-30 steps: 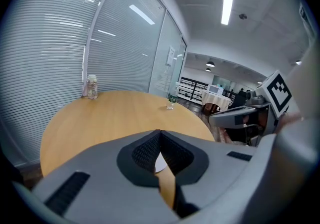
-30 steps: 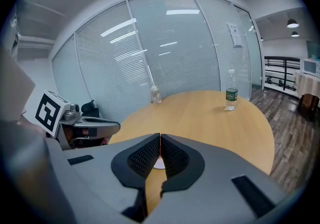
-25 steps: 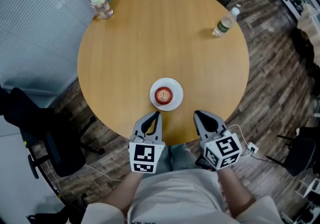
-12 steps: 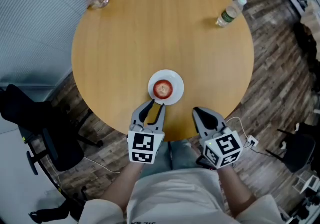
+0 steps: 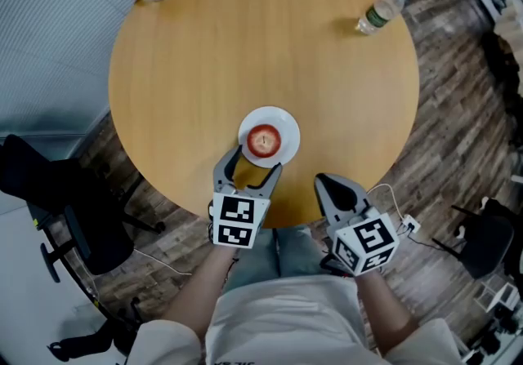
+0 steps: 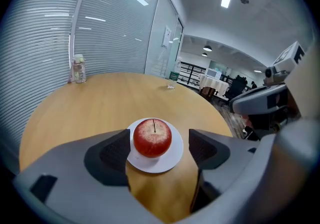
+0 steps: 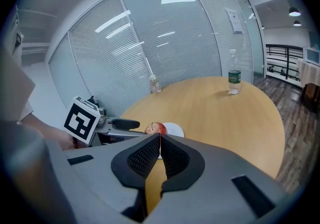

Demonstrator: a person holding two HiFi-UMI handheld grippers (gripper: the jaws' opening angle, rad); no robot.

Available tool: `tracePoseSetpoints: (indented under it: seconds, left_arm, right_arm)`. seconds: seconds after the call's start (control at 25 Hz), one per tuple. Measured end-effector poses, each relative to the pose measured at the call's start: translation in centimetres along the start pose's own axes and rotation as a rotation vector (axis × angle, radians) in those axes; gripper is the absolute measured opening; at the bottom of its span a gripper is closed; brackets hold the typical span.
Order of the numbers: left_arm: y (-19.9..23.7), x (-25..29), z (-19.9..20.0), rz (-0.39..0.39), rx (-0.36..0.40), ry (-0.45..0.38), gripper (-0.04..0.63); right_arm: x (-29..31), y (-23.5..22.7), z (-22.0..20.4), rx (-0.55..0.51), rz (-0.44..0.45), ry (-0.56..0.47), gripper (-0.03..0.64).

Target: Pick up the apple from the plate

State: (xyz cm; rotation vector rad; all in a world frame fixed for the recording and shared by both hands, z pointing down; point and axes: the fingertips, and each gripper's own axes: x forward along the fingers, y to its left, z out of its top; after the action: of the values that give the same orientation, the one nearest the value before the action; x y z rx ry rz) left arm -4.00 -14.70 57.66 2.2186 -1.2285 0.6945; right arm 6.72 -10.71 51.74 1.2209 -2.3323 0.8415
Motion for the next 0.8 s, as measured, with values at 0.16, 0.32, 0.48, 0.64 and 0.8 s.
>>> tracePoseSetpoints:
  seconds: [0.16, 0.32, 0.48, 0.64, 0.8]
  left_arm:
    - [0.8, 1.4, -0.6, 0.014, 0.014, 0.017, 0.39]
    - [1.3, 2.7, -1.2, 0.015, 0.018, 0.035, 0.402]
    - [1.1, 3.8, -1.3, 0.004, 0.025, 0.051, 0.419]
    - [1.3, 4.5, -1.6, 0.006, 0.019, 0.067, 0.425]
    - [1.2, 4.9, -1.7, 0.001, 0.018, 0.07, 0.425]
  right_arm:
    - [0.2, -0.3, -0.4, 0.008, -0.002, 0.011, 0.031]
    - [0.3, -0.5, -1.0, 0.016, -0.004, 0.024, 0.031]
    - [0.4, -0.9, -1.3, 0.024, -0.006, 0.034, 0.032]
    - [0.5, -1.2, -1.6, 0.038, -0.009, 0.04, 0.032]
    - [0.4, -1.7, -1.9, 0.045, -0.017, 0.044, 0.032]
